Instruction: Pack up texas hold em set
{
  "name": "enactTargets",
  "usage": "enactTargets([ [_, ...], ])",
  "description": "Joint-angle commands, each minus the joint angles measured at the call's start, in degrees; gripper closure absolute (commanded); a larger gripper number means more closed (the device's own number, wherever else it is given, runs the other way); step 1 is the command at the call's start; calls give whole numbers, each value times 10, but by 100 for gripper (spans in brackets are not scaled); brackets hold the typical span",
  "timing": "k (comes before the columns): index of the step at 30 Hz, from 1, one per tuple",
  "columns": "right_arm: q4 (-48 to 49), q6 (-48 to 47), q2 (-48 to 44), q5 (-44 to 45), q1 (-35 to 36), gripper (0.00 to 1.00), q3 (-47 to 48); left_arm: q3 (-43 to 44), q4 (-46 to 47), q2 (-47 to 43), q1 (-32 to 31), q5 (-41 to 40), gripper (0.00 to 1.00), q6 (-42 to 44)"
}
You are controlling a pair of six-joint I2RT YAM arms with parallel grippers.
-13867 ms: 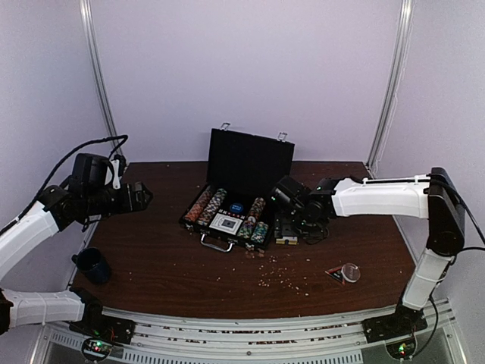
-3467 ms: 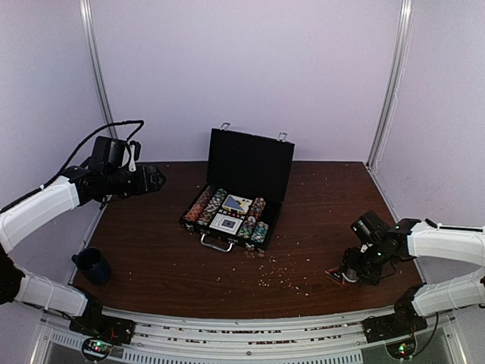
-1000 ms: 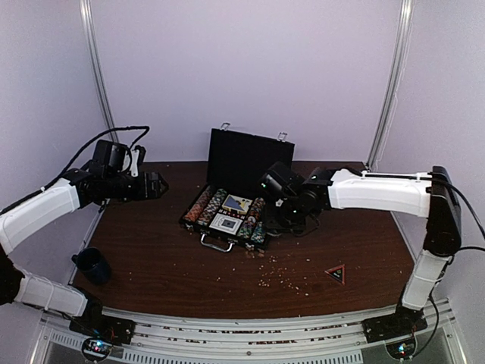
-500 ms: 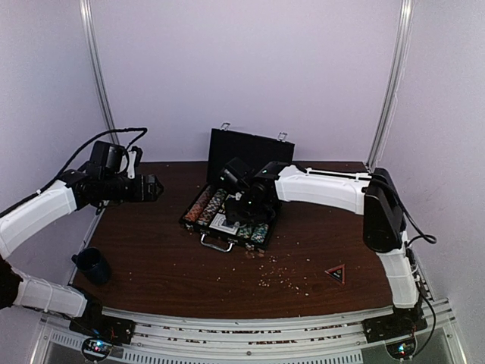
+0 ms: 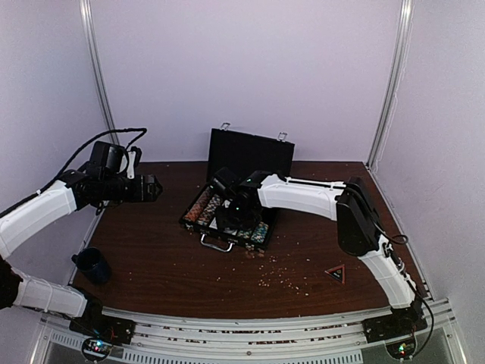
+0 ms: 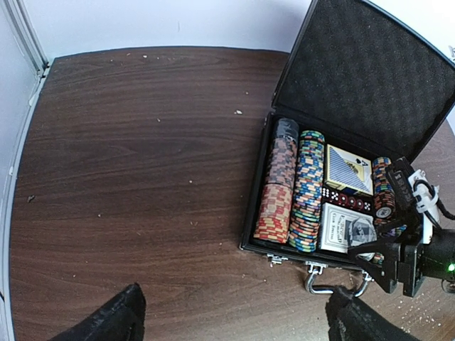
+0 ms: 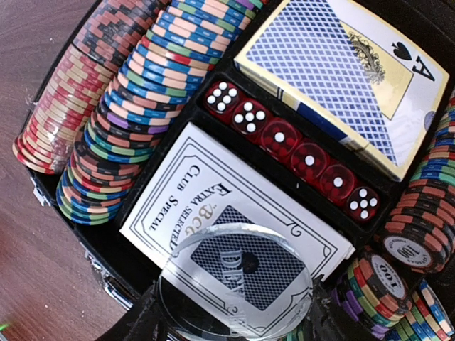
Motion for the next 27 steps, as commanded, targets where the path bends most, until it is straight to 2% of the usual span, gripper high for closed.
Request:
enactTargets([
  [1,-7,1,2,2,-3,41,14,1,12,3,1,4,9,1],
  [27,39,16,19,-17,-8,37,19,-7,13,-8,1,9,9,-3],
])
